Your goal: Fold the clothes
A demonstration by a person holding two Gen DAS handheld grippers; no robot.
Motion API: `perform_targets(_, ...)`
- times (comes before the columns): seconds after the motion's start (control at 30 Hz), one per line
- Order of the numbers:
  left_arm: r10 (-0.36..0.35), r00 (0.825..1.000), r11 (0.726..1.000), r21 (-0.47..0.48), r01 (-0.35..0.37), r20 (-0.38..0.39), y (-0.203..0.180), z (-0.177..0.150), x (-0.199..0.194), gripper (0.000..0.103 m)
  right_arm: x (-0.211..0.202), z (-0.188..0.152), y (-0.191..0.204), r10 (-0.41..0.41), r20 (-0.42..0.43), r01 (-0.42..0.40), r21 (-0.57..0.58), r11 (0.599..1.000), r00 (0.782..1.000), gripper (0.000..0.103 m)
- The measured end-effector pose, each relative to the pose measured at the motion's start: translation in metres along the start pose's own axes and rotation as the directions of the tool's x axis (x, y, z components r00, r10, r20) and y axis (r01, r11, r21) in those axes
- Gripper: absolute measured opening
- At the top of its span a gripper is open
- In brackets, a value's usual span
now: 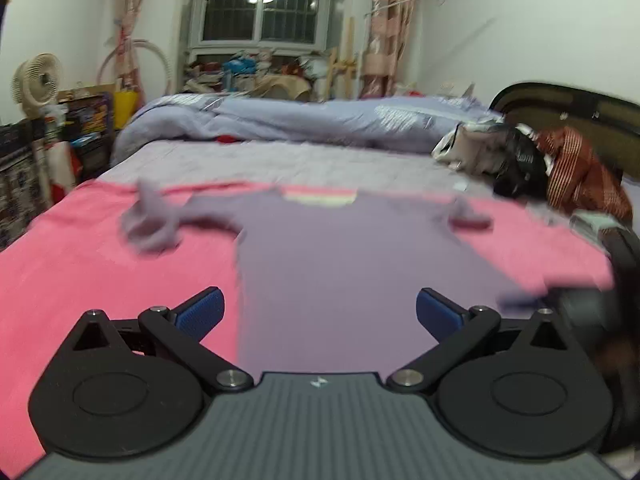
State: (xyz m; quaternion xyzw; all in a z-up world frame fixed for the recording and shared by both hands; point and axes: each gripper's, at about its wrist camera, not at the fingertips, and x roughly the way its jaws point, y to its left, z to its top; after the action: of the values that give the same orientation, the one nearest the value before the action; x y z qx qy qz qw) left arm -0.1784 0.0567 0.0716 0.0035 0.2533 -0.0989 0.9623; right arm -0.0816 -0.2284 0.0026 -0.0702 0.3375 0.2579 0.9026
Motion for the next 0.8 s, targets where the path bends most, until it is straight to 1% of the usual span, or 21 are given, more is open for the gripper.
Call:
perform_targets(0.1, 0.001, 0.999, 1.000, 0.019, 0.000, -0.041, -0.007, -0.011, 0.009, 0.103, -0.034, -0.023, 0.005, -0.014, -0.026, 0.012, -0.074, 0.997, 1.000, 0.103)
perform_targets(0.2, 0.002, 0.997, 0.999, 0.038, 0.001, -0.083, -0.014, -0.021, 0.017, 0.103, -0.053, -0.036, 0.012, -0.014, -0.113, -0.002, -0.137, 0.991, 0.994, 0.103)
perform_targets(0.27, 0.003, 0.994, 0.999, 0.051, 0.002, -0.110, -0.019, -0.028, 0.023, 0.103, -0.065, -0.038, 0.020, -0.025, -0.160, -0.015, -0.246, 0.969, 0.987, 0.103)
perform_targets(0.3, 0.004, 0.992, 0.998, 0.057, 0.003, -0.124, -0.021, -0.032, 0.026, 0.103, -0.070, -0.035, 0.022, -0.012, -0.171, -0.037, -0.279, 0.960, 0.985, 0.103)
perform_targets(0.37, 0.006, 0.988, 0.998, 0.069, 0.005, -0.151, -0.026, -0.039, 0.032, 0.103, -0.076, -0.018, 0.019, 0.040, -0.105, -0.068, -0.274, 0.959, 0.994, 0.103)
perform_targets(0.43, 0.008, 0.984, 0.997, 0.082, 0.007, -0.179, -0.031, -0.046, 0.038, 0.103, -0.076, 0.005, 0.013, 0.097, -0.021, -0.099, -0.252, 0.963, 0.995, 0.103)
perform_targets(0.47, 0.009, 0.981, 0.996, 0.088, 0.008, -0.192, -0.033, -0.050, 0.041, 0.103, -0.067, 0.020, 0.009, 0.119, 0.025, -0.110, -0.233, 0.966, 0.993, 0.103)
perform_targets(0.5, 0.022, 0.978, 0.994, 0.110, 0.002, -0.209, -0.035, -0.054, 0.035, 0.103, -0.058, 0.035, 0.005, 0.140, 0.071, -0.122, -0.214, 0.969, 0.988, 0.103)
perform_targets(0.57, 0.050, 0.969, 0.987, 0.160, -0.011, -0.243, -0.038, -0.062, 0.022, 0.103, -0.021, 0.064, 0.002, 0.115, 0.119, -0.094, -0.169, 0.981, 0.986, 0.103)
perform_targets(0.6, 0.070, 0.966, 0.984, 0.179, -0.026, -0.248, -0.039, -0.063, 0.015, 0.103, -0.001, 0.076, -0.001, 0.099, 0.111, -0.083, -0.141, 0.987, 0.989, 0.103)
perform_targets(0.63, 0.091, 0.964, 0.979, 0.197, -0.042, -0.250, -0.040, -0.063, 0.008, 0.103, 0.024, 0.083, -0.003, 0.093, 0.074, -0.086, -0.099, 0.991, 0.993, 0.103)
perform_targets(0.67, 0.101, 0.967, 0.980, 0.189, -0.056, -0.234, -0.038, -0.061, -0.001, 0.103, 0.048, 0.091, -0.005, 0.090, 0.036, -0.087, -0.057, 0.995, 0.995, 0.103)
perform_targets(0.73, 0.116, 0.973, 0.983, 0.164, -0.084, -0.197, -0.031, -0.054, -0.018, 0.103, 0.084, 0.087, -0.010, 0.097, -0.078, -0.096, 0.018, 0.995, 0.992, 0.103)
perform_targets(0.8, 0.096, 0.987, 0.994, 0.072, -0.087, -0.130, -0.013, -0.037, -0.036, 0.103, 0.081, 0.069, -0.003, 0.075, -0.009, -0.076, -0.050, 0.996, 0.997, 0.103)
